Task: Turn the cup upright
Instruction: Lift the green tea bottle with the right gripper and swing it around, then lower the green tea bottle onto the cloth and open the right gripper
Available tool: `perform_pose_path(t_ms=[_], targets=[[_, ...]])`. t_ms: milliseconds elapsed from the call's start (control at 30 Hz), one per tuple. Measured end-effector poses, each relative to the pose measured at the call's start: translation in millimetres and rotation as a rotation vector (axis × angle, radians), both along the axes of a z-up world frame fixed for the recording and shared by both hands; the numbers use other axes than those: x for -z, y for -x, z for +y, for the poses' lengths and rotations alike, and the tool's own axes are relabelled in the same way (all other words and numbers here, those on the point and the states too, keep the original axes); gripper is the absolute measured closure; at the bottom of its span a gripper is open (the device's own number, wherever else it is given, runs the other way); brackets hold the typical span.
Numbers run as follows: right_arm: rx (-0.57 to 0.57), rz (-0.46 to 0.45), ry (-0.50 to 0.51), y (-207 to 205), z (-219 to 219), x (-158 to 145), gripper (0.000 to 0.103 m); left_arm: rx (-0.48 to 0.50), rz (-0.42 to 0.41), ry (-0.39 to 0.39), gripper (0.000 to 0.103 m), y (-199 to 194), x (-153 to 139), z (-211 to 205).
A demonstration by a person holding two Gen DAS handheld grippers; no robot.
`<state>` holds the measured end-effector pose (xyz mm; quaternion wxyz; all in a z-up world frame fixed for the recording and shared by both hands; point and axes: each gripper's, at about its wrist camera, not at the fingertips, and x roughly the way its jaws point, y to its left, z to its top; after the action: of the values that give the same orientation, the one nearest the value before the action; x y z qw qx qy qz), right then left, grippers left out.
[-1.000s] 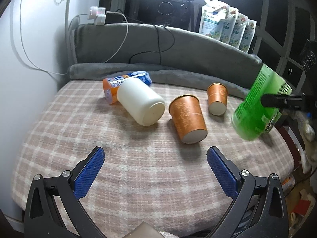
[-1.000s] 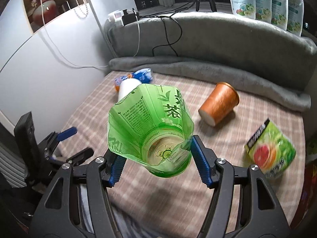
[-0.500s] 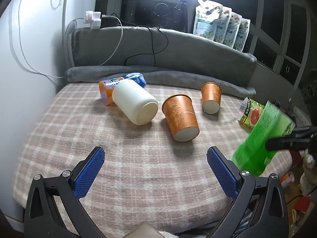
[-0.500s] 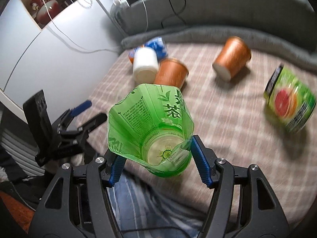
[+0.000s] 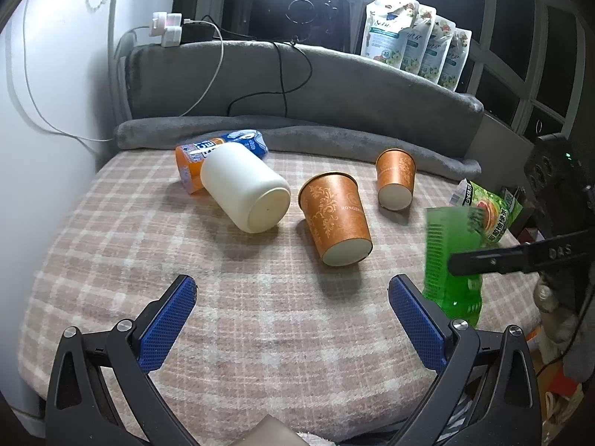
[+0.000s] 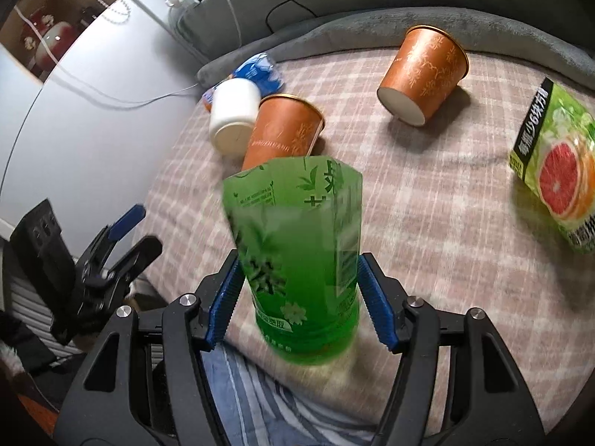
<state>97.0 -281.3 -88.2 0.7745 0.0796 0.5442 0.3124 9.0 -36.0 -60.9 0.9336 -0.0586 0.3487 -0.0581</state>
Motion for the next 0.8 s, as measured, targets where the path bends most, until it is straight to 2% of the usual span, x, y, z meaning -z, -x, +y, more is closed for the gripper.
perform_pose_path(t_ms=[167,300,467,600,800], targets=[[0.020,0.000,0.016,-14,3,8,0.039,0.009,0.005,0.004,0.001,-5,2,-4],[0.025,-0.015,0.019,-19,5,8,0.039,0.006,0.025,0.042,0.001,-11,6,-3],[0.023,-0.041,0.015,-20,5,5,0.038,0.041,0.116,0.157,0.001,-20,17,1],[0.032,-0.074,0.009,-18,3,0,0.031,0.055,0.182,0.227,0.004,-26,24,-1],[0.069,-0.135,-0.008,-8,-13,-14,0.028,0.100,0.205,0.291,0.010,-33,18,-16]])
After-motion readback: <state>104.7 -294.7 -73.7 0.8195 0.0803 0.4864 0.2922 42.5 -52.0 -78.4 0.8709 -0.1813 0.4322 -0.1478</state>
